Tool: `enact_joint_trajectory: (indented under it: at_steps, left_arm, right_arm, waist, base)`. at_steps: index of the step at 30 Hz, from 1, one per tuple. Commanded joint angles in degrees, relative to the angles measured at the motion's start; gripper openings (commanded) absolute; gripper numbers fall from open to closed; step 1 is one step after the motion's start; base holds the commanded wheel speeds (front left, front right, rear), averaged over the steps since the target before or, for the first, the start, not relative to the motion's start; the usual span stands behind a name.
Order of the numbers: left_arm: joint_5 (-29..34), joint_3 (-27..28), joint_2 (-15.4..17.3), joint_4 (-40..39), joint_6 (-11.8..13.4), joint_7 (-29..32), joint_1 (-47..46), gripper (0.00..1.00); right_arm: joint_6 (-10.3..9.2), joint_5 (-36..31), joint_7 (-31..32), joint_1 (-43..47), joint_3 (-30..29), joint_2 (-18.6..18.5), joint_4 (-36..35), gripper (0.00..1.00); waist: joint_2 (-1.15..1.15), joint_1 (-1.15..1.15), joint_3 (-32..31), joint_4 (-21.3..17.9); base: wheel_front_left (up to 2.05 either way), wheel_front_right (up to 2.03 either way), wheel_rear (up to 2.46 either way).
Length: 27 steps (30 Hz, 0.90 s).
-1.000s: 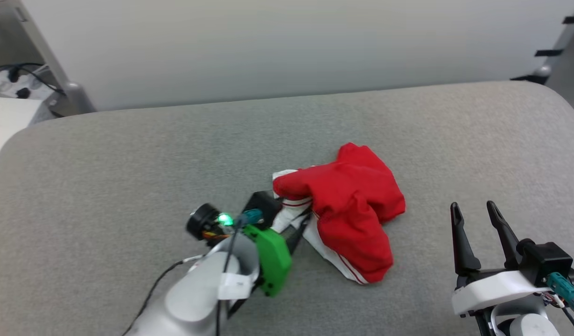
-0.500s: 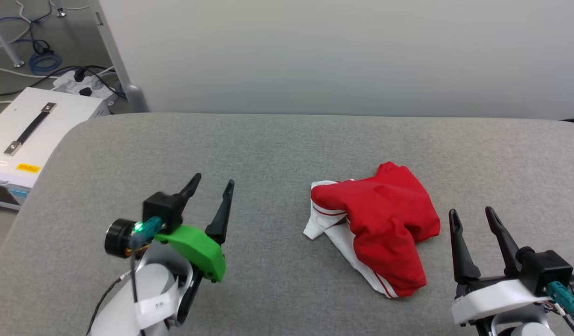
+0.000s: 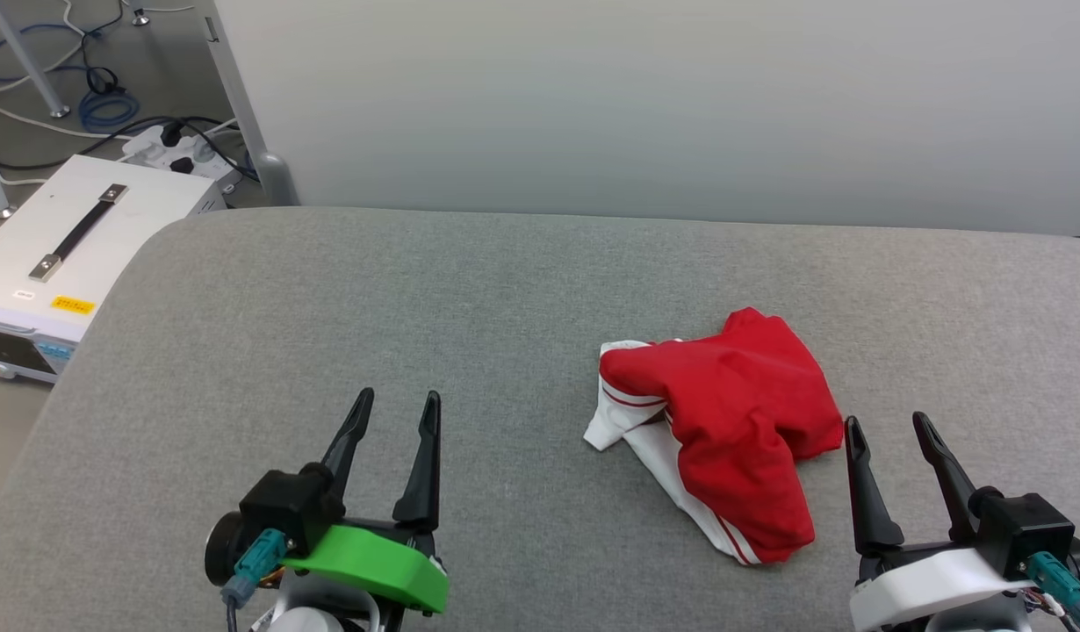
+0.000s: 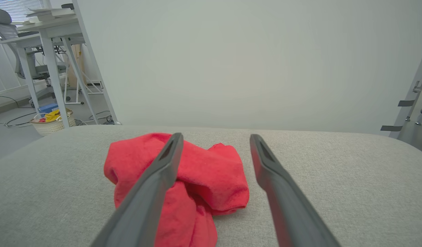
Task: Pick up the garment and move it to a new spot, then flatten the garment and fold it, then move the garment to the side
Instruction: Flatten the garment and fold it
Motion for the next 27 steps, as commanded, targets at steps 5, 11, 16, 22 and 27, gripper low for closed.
enact_joint_trajectory:
  at_steps: [5,11,16,22,27]
  left_arm:
    - [3.0,2.9,-2.0,0.6,-2.8,-0.3,0.3,1.0]
    - [5.0,5.0,-3.6,1.8,-4.8,-0.3,-0.2,1.0]
    - [6.1,5.6,-4.9,2.8,-6.0,-0.3,-0.5,1.0]
    - [7.0,5.6,-5.9,3.9,-7.1,-0.3,-2.1,1.0]
    - [7.6,5.4,-6.5,4.3,-7.7,-0.3,-3.6,1.0]
  right_arm:
    - [-0.04,-1.1,-0.3,0.7,0.2,-0.5,-0.6,1.0]
    - [-0.04,-0.7,2.6,0.6,2.0,-1.5,-0.6,1.0]
    - [-0.04,1.8,16.0,0.5,6.9,-4.9,-1.2,1.0]
    - [-0.04,4.7,35.2,-1.4,11.9,-9.5,-3.3,1.0]
    - [-0.04,2.8,42.2,-4.9,13.1,-10.7,-1.3,1.0]
  waist:
    - [0.0,0.0,1.0,0.5]
    - [0.0,0.0,2.1,0.9]
    - [0.0,0.0,3.2,1.7]
    - [0.0,0.0,5.5,3.8]
    - [0.0,0.0,7.7,6.2]
  base:
    - [0.0,0.0,0.0]
    - [0.0,0.0,0.0]
    - [0.0,0.0,0.0]
    - [0.0,0.0,0.0]
    - [0.0,0.0,0.0]
